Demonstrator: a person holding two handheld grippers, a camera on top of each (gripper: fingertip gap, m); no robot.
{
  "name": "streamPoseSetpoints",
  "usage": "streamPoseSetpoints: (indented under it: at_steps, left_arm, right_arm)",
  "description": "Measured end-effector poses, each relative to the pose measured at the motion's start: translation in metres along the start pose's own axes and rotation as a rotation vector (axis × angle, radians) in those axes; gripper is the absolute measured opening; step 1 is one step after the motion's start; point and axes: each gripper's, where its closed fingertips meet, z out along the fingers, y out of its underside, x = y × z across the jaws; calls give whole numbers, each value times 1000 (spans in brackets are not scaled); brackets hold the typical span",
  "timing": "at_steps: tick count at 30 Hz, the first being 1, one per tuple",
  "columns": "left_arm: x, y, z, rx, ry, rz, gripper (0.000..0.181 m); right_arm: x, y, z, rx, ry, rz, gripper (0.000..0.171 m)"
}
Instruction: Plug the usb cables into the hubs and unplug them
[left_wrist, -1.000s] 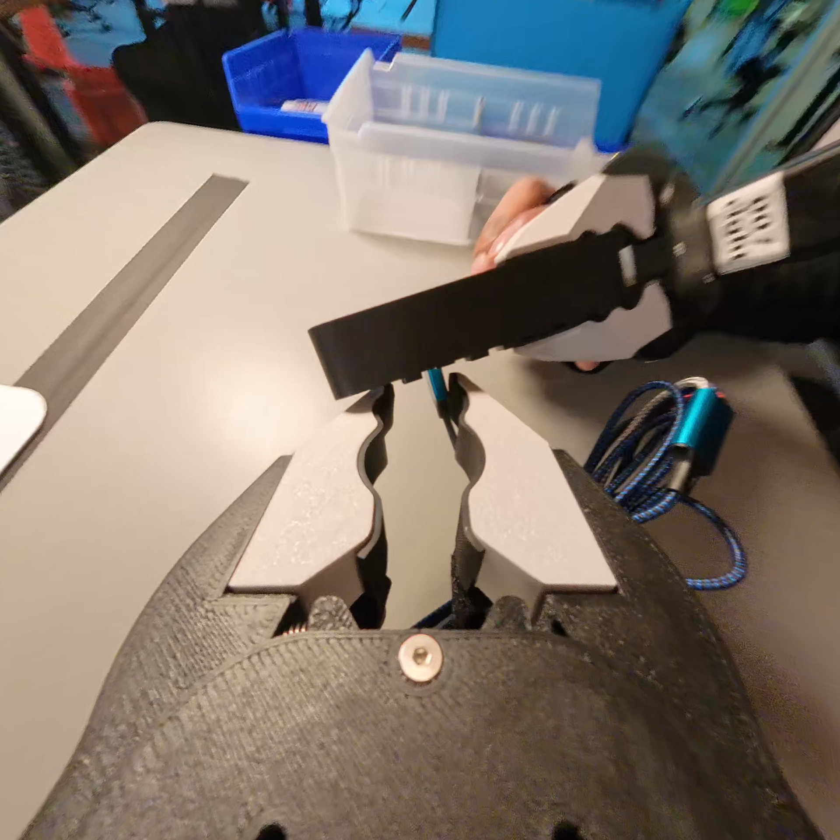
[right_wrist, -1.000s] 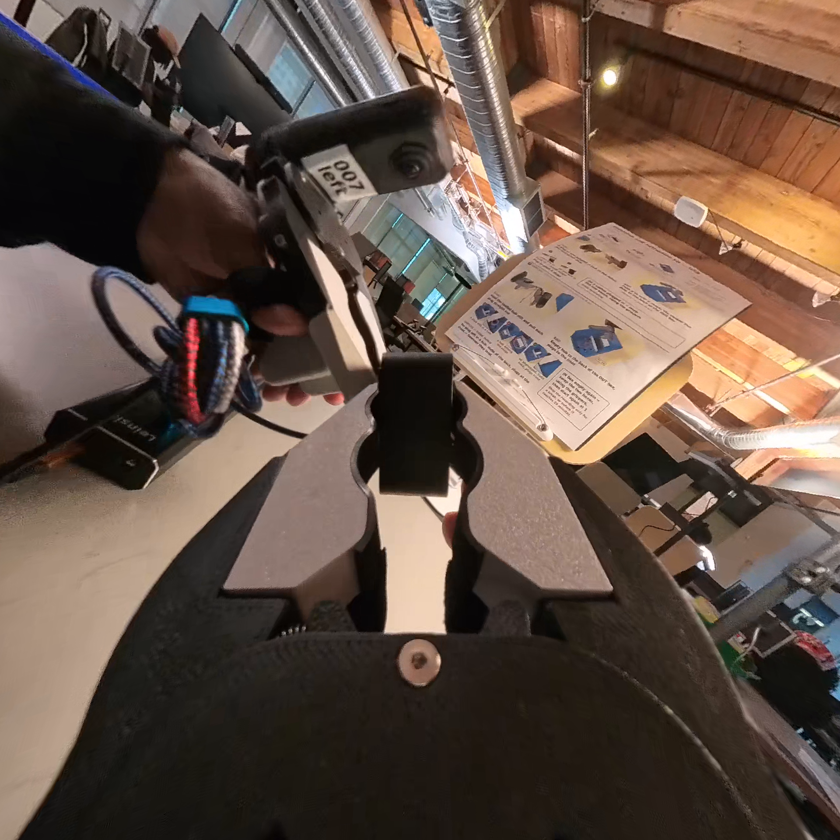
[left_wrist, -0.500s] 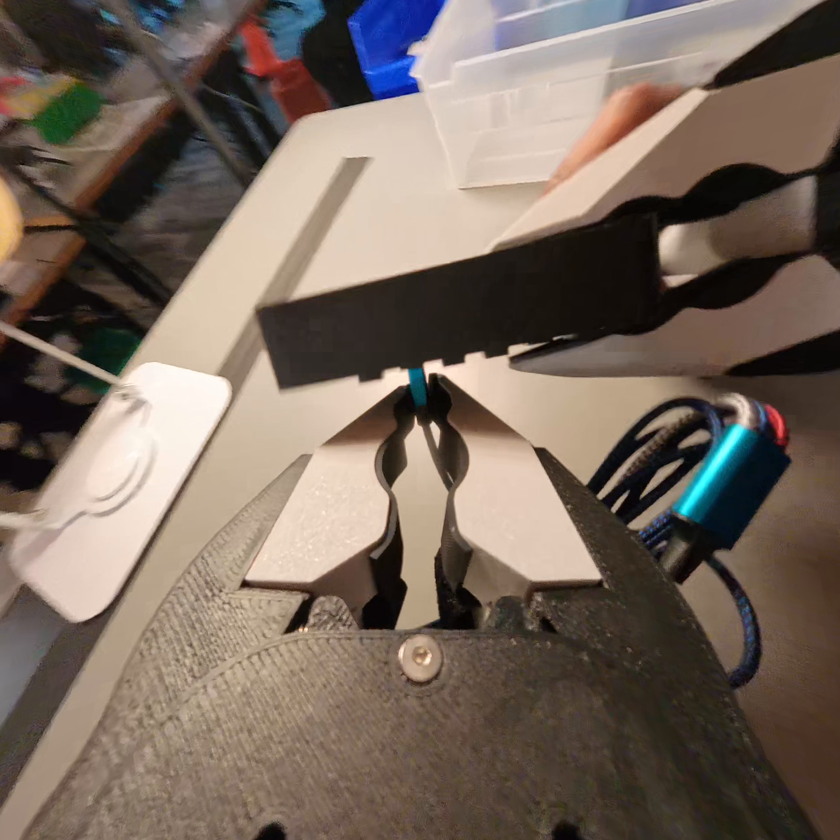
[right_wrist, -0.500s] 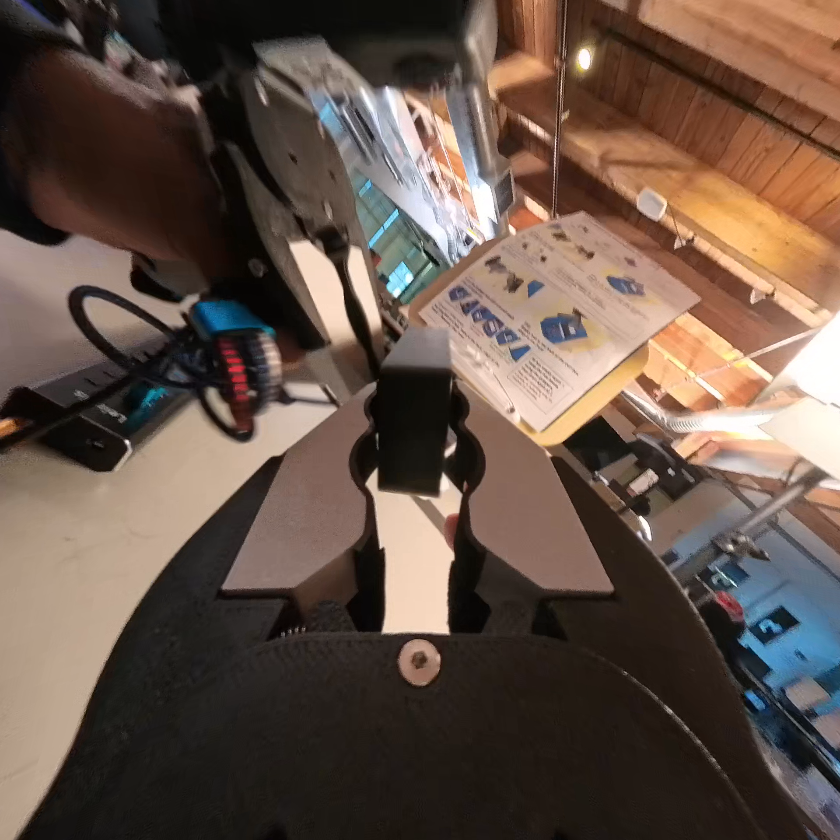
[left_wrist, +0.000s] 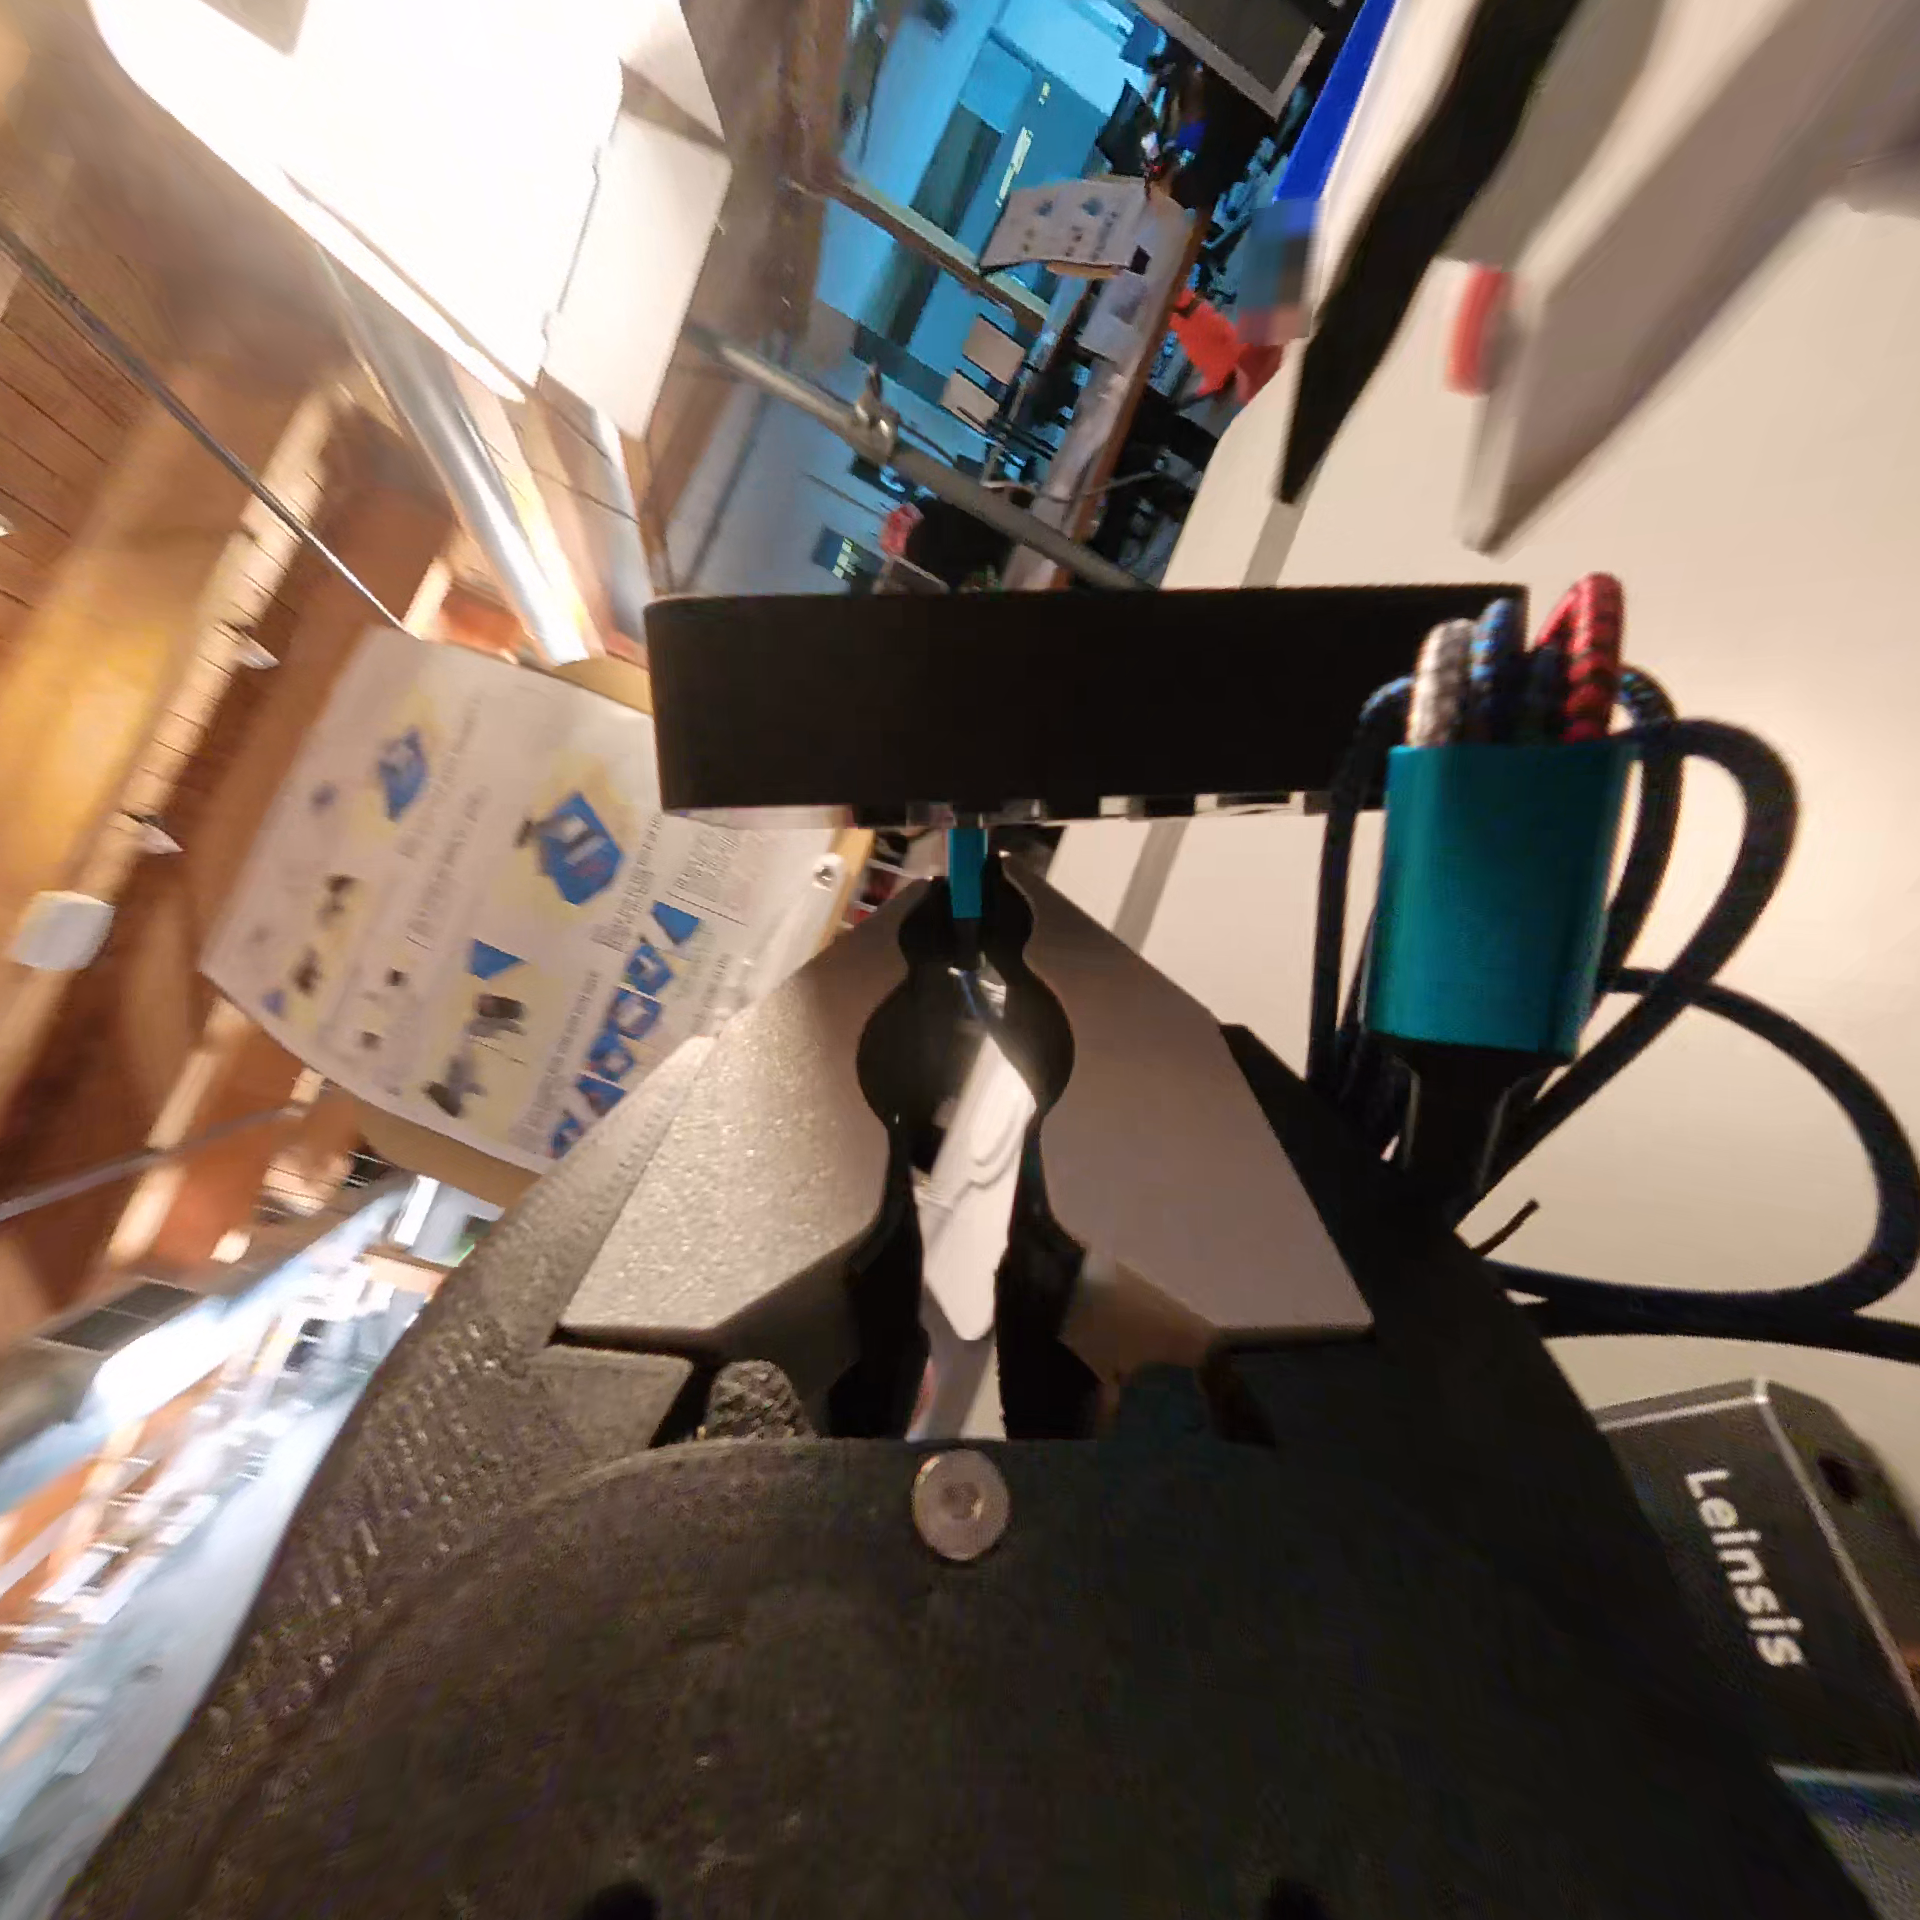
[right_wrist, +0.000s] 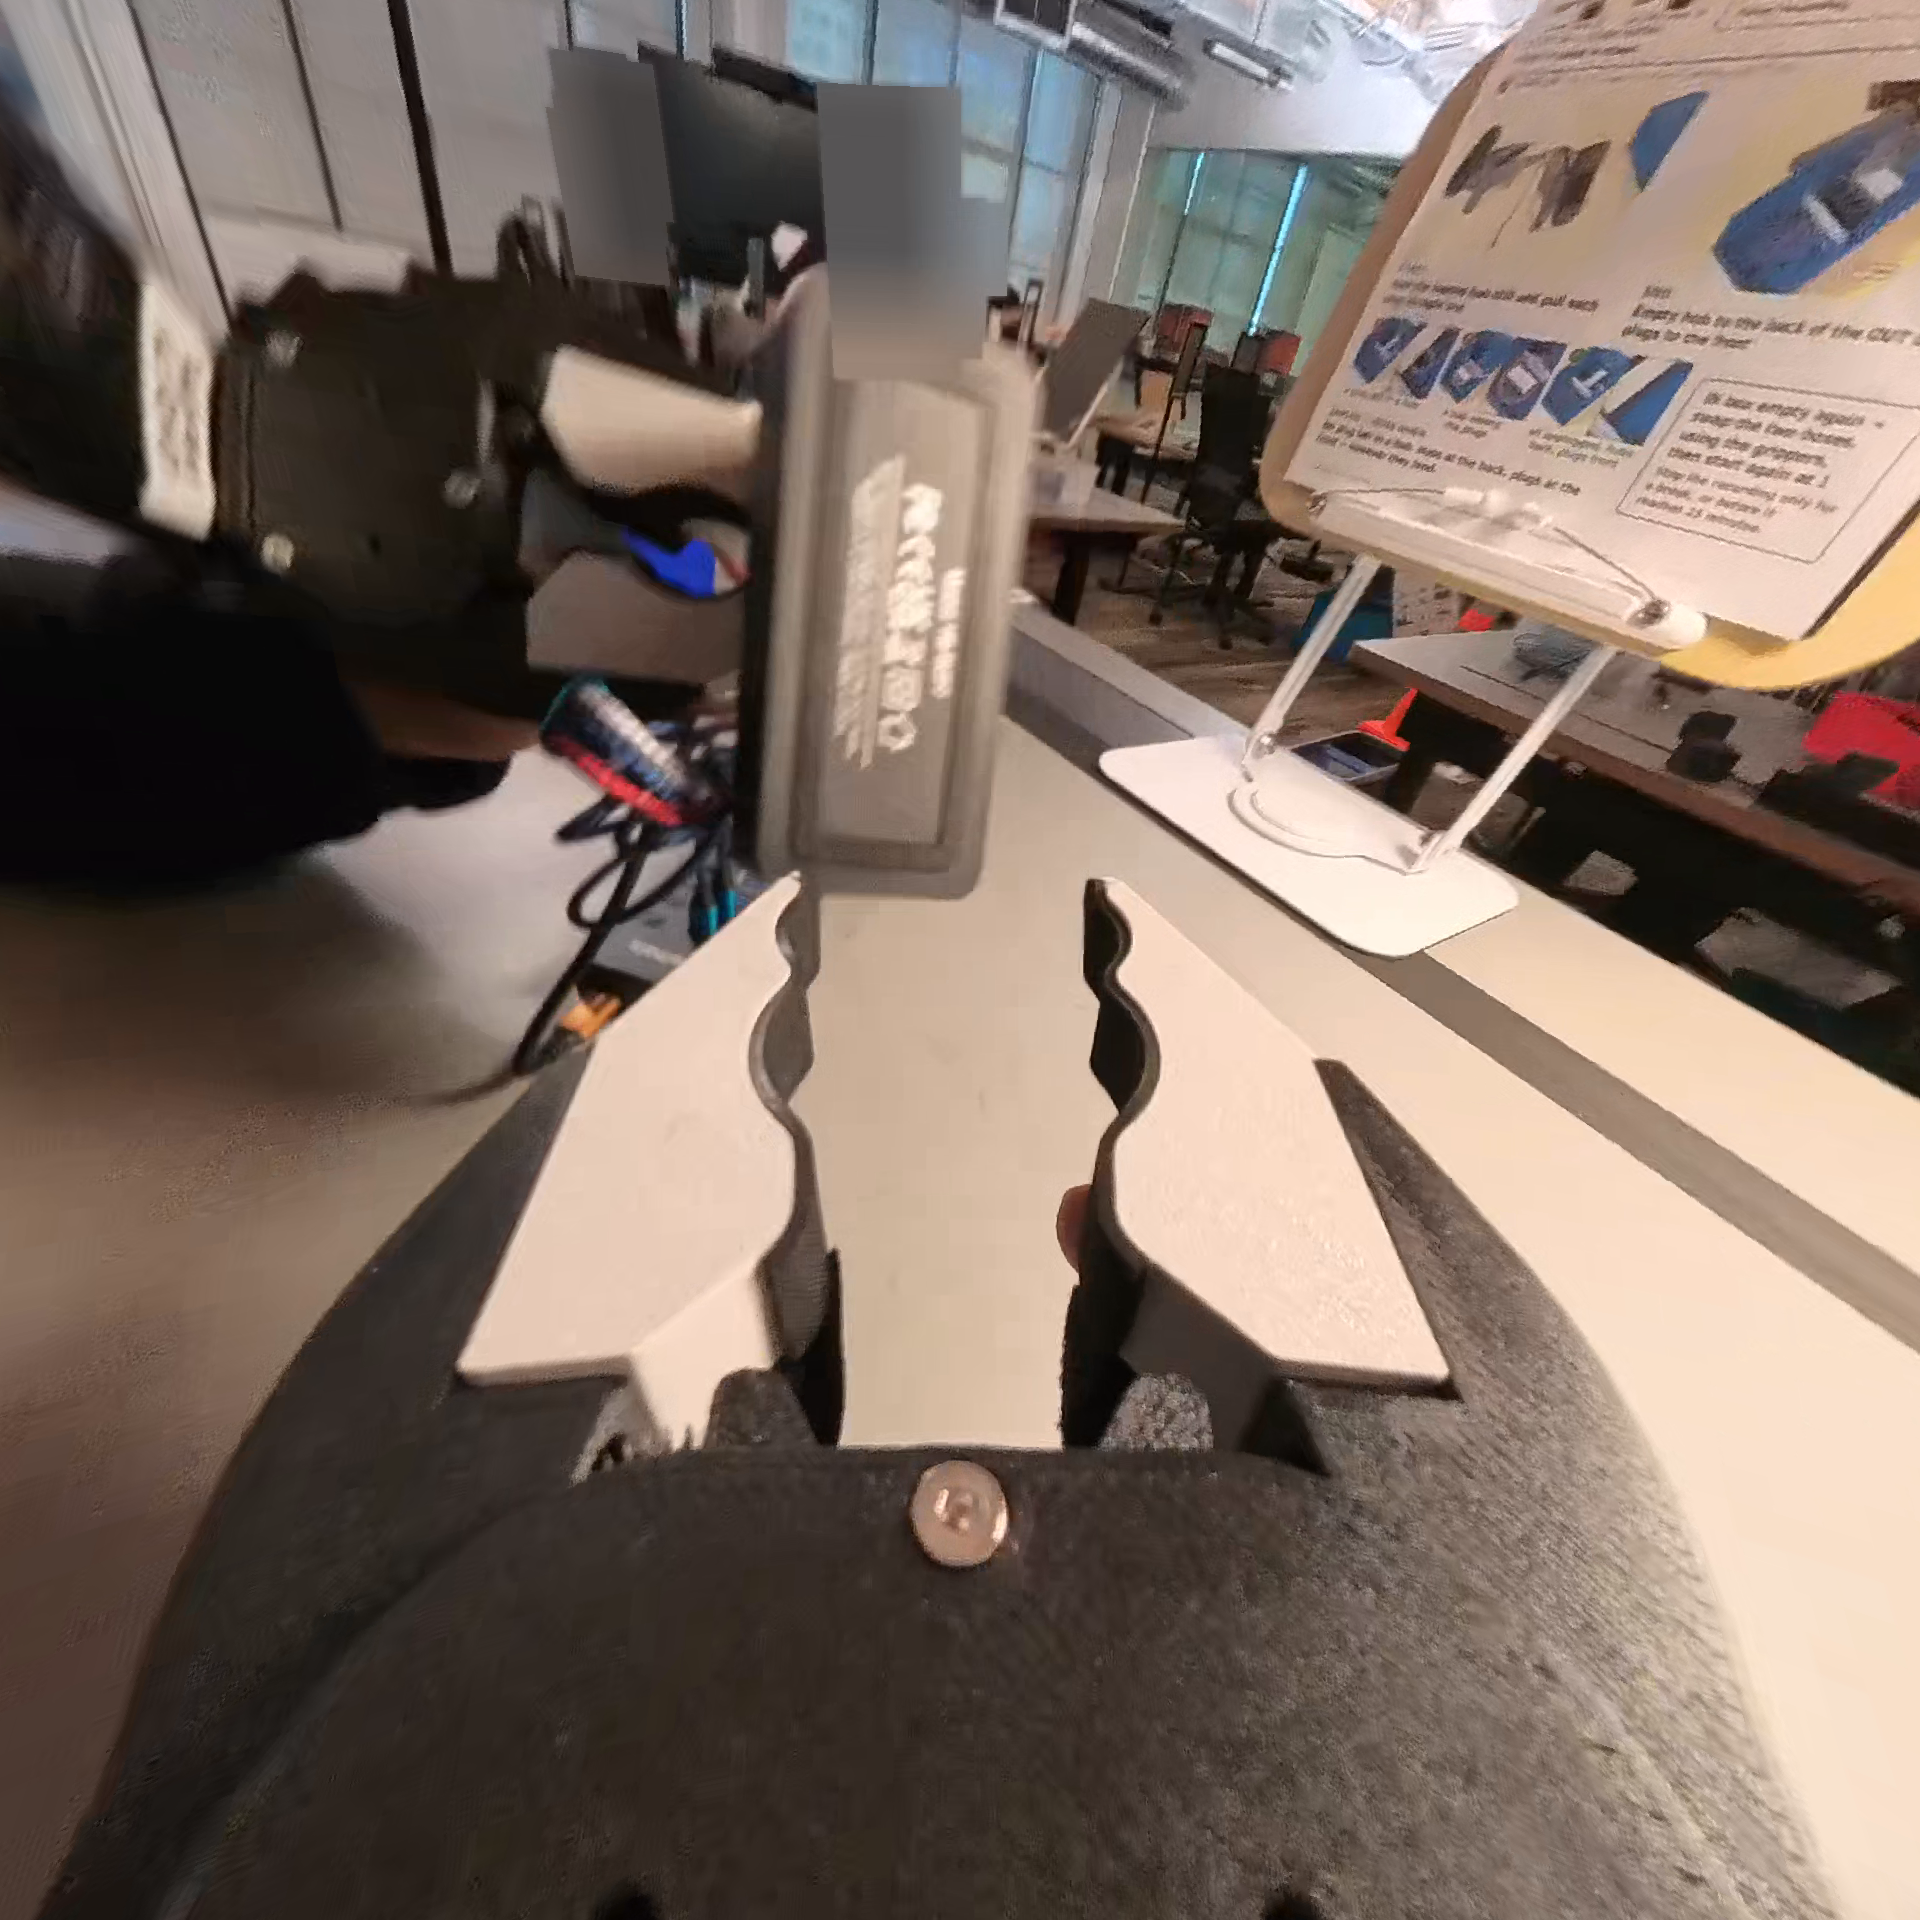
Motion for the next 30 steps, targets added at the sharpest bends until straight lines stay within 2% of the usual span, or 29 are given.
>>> streamPoseSetpoints:
  at_steps: [1, 6, 9, 11, 13, 19, 21, 23, 25, 29, 30]
  left_arm:
    - [0, -5, -3, 13, -18, 48, 9]
    - [16, -20, -6, 30, -12, 200, 10]
    - [25, -28, -7, 57, -4, 262, 10]
    - [31, -33, -7, 77, 9, 293, 9]
    - [36, -38, -9, 93, 24, 297, 9]
    - [34, -34, -8, 113, 26, 235, 10]
    - [36, -36, -11, 146, 52, 220, 10]
    - [40, -43, -15, 208, 82, 215, 10]
    - [43, -46, -15, 205, 103, 209, 10]
    - [43, -38, -9, 170, 87, 209, 11]
    - [41, -37, -10, 178, 83, 207, 10]
  right_arm:
    - [1, -7, -2, 27, -4, 41, 53]
    - [-23, -32, 3, 77, -119, 133, 80]
    - [-32, -27, 13, 18, -113, 107, 87]
    - [-37, -20, 21, -31, -115, 99, 83]
    - [-39, -13, 27, -70, -90, 61, 65]
    - [-39, -18, 27, -62, 31, -32, 61]
    - [-42, -17, 26, -56, -25, -19, 60]
    - [-48, -19, 18, -31, -165, 53, 60]
    - [-48, -17, 14, -26, -217, 92, 60]
    - [-40, -9, 21, -103, -33, -111, 60]
    - [-41, -11, 22, -101, -26, -97, 60]
